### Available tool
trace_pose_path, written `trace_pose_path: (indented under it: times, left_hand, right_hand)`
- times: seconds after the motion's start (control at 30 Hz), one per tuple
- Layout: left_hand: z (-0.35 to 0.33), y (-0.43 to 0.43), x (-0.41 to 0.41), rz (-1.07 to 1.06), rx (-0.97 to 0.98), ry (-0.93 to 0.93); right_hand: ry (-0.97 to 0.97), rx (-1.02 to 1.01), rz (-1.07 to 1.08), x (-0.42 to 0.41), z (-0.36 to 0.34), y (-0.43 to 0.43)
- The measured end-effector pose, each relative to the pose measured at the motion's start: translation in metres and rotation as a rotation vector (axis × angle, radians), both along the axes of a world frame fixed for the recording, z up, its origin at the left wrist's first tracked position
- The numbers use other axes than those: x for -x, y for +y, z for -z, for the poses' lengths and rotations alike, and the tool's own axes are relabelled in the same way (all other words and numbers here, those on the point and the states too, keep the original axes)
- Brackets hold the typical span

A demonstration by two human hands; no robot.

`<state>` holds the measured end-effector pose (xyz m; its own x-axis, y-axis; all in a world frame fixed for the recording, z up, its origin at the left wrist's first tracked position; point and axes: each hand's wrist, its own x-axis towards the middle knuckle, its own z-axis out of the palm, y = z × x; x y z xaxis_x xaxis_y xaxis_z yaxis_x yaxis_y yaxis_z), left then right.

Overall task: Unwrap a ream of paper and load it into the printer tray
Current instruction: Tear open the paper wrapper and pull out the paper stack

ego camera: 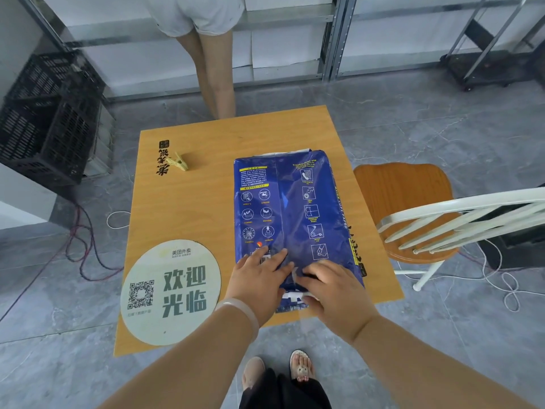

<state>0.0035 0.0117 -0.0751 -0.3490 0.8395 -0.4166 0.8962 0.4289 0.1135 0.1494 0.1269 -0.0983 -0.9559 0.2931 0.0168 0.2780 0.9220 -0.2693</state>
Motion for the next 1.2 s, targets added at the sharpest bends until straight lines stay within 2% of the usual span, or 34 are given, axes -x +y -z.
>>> trace_pose_path:
  times: [0.23,0.4,0.83,0.93,1.07,1.2]
  left_hand:
    - [0.005,-0.003,-0.002,-0.01,-0.008,-0.003]
    - [0.007,-0.004,-0.003,-0.009,-0.022,0.009]
    - [0.011,-0.009,0.001,0.004,-0.058,-0.003]
    - [0.013,-0.011,0.0,-0.001,-0.074,-0.002]
    - [0.017,-0.013,-0.006,0.012,-0.069,0.042]
    - [0.021,-0.015,-0.008,-0.008,-0.101,0.067]
  right_hand:
    - [-0.212,-0.094,-0.105,-0.027,0.015,-0.014]
    - [-0.271,-0.096,-0.128,-0.031,0.018,-0.017]
    - [-0.131,-0.089,-0.136,-0.029,0.009,-0.009]
    - [-0.076,-0.031,-0.07,-0.02,0.001,-0.001]
    - [-0.157,-0.054,0.052,-0.003,0.001,0.004]
    - [-0.223,-0.074,0.079,0.001,0.009,0.0]
